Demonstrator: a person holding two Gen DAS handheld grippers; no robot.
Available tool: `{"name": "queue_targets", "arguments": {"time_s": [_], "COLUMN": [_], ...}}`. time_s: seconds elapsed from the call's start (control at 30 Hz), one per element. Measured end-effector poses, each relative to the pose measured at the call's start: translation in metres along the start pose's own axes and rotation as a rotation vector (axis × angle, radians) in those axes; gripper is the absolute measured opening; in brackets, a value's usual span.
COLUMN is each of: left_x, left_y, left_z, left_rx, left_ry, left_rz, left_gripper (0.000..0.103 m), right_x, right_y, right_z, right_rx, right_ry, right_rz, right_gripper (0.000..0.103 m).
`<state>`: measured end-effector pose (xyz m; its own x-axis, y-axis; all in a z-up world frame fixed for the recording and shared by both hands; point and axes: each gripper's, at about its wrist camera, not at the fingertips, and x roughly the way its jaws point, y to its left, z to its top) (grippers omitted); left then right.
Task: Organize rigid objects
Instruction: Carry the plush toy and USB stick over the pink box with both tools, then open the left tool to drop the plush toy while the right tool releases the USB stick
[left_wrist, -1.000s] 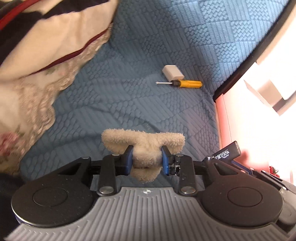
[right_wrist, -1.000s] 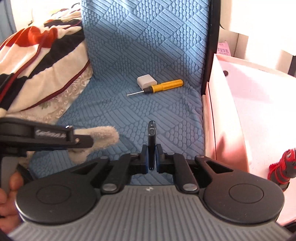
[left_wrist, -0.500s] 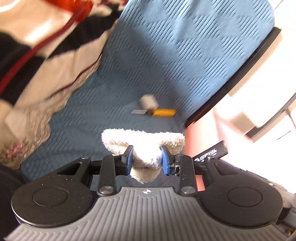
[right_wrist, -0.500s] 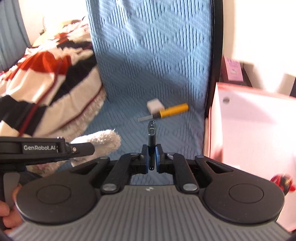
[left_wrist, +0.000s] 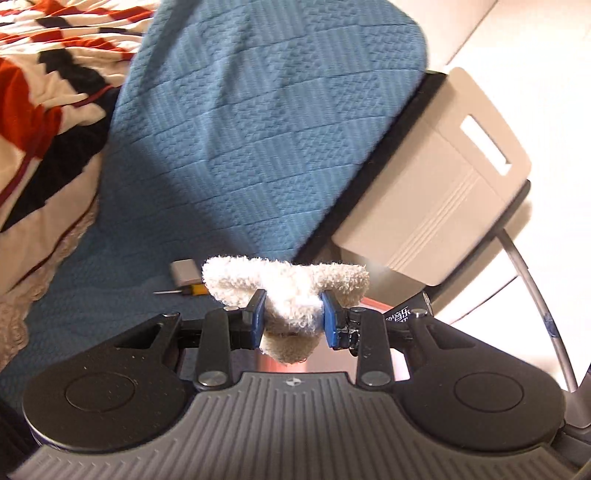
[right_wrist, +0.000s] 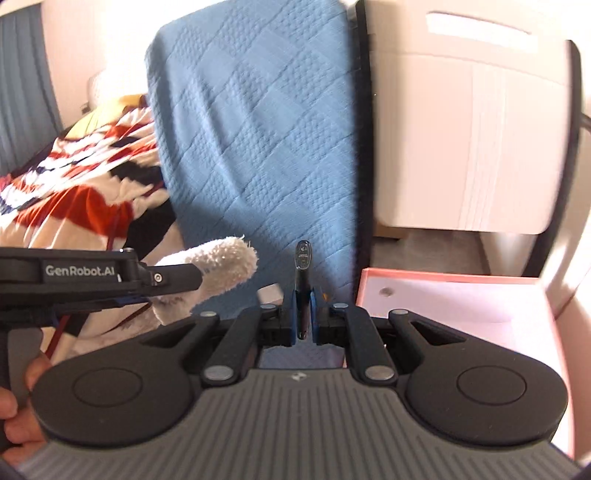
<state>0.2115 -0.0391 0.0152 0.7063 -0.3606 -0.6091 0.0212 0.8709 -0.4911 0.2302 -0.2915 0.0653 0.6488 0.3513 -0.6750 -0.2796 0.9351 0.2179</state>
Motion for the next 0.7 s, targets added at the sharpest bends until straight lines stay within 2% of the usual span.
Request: {"name": "queue_targets", "arguments": {"time_s": [0.17, 0.27, 0.43, 0.53, 0.7], "left_x": [0.014, 0.034, 0.071, 0.098, 0.147], "left_y": [-0.051, -0.076, -0.104, -0.108, -0.11], "left_z": [-0.005, -0.016, -0.049, -0.08, -0.13], "left_rx": [0.047, 0.068, 0.117, 0.128, 0.16], "left_ry": [-0.031, -0.011, 0.072, 0.114, 0.247], "left_rz": [-0.062, -0.083, -0.086, -0.087, -0.041], "left_gripper": [0.036, 0.036, 0.036, 0.036, 0.036], "right_x": [-0.018, -0.02, -0.025, -0.019, -0.005], "right_y": [-0.041, -0.068, -0.107, -0.132, -0.167], "right_z": [0.001, -0.009, -0.044, -0.069, -0.115], "right_rx": [0.031, 0.085, 0.11, 0.16, 0.232], "right_ry": [-0.024, -0.023, 0.016, 0.063, 0.166], "right_rz": [-0.052, -0.083, -0.148, -0.194, -0.264], "right_gripper": [0.011, 0.011, 0.011, 0.011, 0.011]}}
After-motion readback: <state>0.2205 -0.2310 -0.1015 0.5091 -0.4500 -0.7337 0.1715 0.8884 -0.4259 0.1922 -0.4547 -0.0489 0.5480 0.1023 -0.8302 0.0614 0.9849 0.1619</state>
